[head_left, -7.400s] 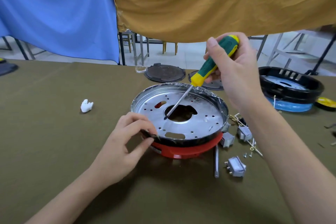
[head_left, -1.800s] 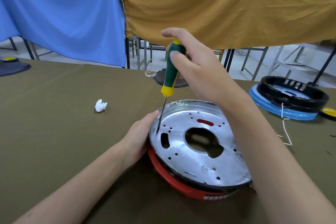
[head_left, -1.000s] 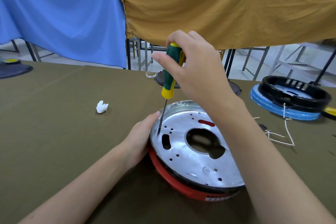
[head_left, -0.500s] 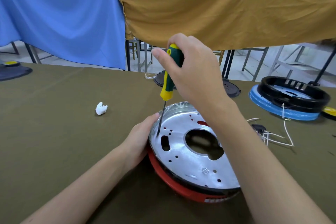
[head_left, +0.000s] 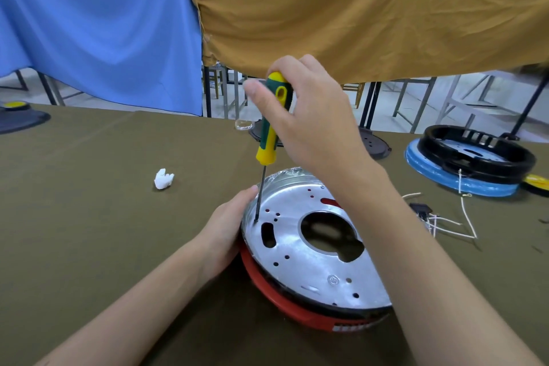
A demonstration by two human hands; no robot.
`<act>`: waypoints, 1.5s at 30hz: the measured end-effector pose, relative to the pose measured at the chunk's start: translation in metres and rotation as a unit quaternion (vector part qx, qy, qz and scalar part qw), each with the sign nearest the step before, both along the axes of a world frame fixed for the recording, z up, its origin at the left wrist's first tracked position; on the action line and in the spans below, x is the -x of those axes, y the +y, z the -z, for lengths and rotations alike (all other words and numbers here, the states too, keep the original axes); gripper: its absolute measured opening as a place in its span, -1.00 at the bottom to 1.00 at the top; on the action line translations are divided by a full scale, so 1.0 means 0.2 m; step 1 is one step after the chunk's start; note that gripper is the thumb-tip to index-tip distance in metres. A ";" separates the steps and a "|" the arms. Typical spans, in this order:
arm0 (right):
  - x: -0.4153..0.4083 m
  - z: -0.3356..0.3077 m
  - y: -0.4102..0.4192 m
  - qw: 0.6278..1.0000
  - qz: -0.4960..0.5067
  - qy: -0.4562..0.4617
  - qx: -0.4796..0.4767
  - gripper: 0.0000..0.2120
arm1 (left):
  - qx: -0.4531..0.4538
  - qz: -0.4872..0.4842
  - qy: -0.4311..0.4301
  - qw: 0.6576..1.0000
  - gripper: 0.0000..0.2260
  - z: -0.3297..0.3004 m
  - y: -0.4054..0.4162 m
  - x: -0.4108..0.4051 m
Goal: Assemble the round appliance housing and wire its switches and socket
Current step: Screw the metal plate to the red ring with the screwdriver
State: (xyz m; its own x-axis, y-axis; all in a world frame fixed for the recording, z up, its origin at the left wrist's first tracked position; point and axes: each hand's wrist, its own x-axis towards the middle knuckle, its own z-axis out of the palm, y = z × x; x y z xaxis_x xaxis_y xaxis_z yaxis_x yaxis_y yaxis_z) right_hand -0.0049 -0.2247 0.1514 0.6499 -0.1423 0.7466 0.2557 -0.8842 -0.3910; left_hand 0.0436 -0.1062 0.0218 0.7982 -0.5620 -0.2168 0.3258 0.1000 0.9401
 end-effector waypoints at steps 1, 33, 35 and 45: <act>0.00 -0.01 -0.01 0.999 -0.033 0.015 -0.028 -0.77 | -0.002 0.002 0.000 1.000 -0.72 0.00 0.00 0.00; 0.00 -0.01 -0.04 0.985 -0.123 0.090 -0.078 -0.62 | -0.005 0.013 -0.004 1.000 -0.70 0.00 0.00 0.00; 0.01 -0.03 -0.08 0.971 -0.182 0.112 -0.109 -0.65 | -0.006 0.010 -0.003 1.000 -0.70 0.00 0.00 0.00; -0.02 0.03 -0.01 0.999 -0.029 0.016 -0.027 -0.70 | -0.003 -0.004 0.005 1.000 -0.73 0.00 0.00 0.00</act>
State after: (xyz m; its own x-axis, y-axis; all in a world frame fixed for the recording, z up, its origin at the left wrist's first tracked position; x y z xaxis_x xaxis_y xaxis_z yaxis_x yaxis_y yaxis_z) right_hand -0.0012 -0.2275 0.1449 0.6819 -0.1427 0.7174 0.2921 -0.8460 -0.4460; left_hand 0.0436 -0.1064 0.0220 0.8011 -0.5535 -0.2279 0.3339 0.0972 0.9376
